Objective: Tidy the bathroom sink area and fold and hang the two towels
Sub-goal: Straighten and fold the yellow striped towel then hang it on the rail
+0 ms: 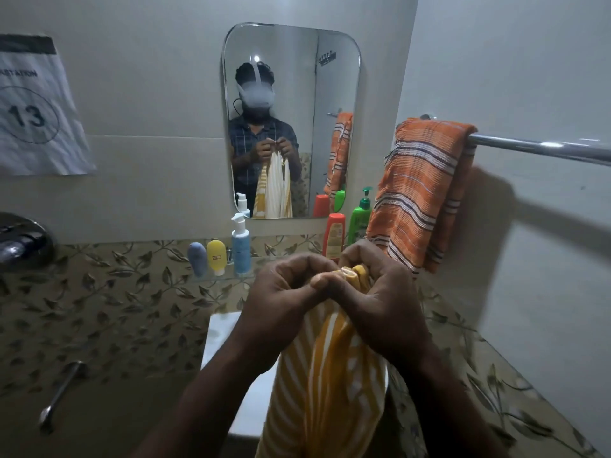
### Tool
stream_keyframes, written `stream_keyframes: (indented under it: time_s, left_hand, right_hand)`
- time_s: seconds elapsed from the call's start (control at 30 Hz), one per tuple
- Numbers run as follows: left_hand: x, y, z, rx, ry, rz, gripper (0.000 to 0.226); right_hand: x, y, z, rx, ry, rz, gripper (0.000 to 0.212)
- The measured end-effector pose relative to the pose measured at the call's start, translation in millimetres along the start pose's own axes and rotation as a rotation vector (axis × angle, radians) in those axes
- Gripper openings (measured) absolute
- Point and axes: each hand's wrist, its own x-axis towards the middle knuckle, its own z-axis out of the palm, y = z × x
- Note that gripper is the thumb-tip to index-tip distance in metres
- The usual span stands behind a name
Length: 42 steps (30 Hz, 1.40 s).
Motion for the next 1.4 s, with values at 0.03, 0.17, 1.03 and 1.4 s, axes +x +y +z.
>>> stream_keyframes:
  time_s: [0.03,0.17,1.03,1.4]
  left_hand:
    - [0.5,0.8,-0.5,-0.025,-0.016,-0.021,0.020]
    - [-9.2,-10.9,-6.5,-0.079,-0.081,-0.179,0.032]
    - [-48.4,-65.9,7.9,-0.217,0.048,-0.355,0.039]
    - [-67.2,-83.6,4.0,-0.047,0.070,-0.262,0.022]
  right_hand:
    - [1.2,-1.3,-0.7,0.004,0.028,-0.007,0.038]
    - [8.5,-2.3,-6.1,0.045,0.184,0.028,0.035]
    - [-30.2,26.1,-2.7,0.186,0.030,0.196,0.043]
    - [-88.8,41.9,1.6,0.042,-0.255,0.342,0.034]
